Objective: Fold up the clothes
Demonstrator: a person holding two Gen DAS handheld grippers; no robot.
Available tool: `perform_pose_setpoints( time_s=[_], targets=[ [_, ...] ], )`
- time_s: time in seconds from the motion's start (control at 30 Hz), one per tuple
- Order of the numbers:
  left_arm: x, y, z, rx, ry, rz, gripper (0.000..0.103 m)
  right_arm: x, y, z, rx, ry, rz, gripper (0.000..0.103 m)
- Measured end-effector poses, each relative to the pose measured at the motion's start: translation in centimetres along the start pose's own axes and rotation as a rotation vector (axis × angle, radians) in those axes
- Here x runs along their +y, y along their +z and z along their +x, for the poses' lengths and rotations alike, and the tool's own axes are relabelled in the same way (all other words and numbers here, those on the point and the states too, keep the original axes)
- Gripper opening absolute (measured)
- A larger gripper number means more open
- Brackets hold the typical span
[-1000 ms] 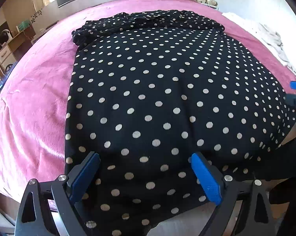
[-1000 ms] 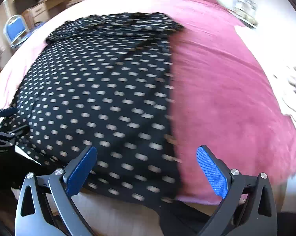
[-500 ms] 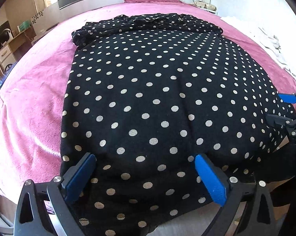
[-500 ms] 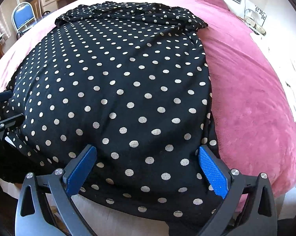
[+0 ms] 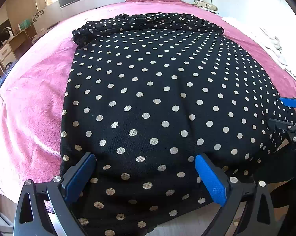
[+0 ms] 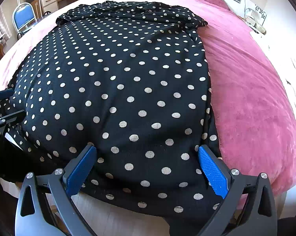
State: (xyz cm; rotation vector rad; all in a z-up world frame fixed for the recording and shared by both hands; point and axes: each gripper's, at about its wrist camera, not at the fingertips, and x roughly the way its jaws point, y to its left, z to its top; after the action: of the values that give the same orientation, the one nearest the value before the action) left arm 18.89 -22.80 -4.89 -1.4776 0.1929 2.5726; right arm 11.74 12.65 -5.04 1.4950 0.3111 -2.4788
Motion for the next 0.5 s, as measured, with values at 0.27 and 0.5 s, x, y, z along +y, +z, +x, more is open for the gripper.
perform_pose_setpoints(
  time_s=[0.27, 0.5],
  targets=[
    [0.5, 0.4, 0.6, -0.01, 0.003, 0.008, 0.103, 0.7, -1.4, -0.9, 0.017, -0.007, -0.003, 0.103],
    [1.4, 0.8, 1.0, -0.019, -0.012, 0.023, 0.103, -0.9, -2.0, -4.6, 0.043, 0.084, 0.086, 0.103]
  ],
)
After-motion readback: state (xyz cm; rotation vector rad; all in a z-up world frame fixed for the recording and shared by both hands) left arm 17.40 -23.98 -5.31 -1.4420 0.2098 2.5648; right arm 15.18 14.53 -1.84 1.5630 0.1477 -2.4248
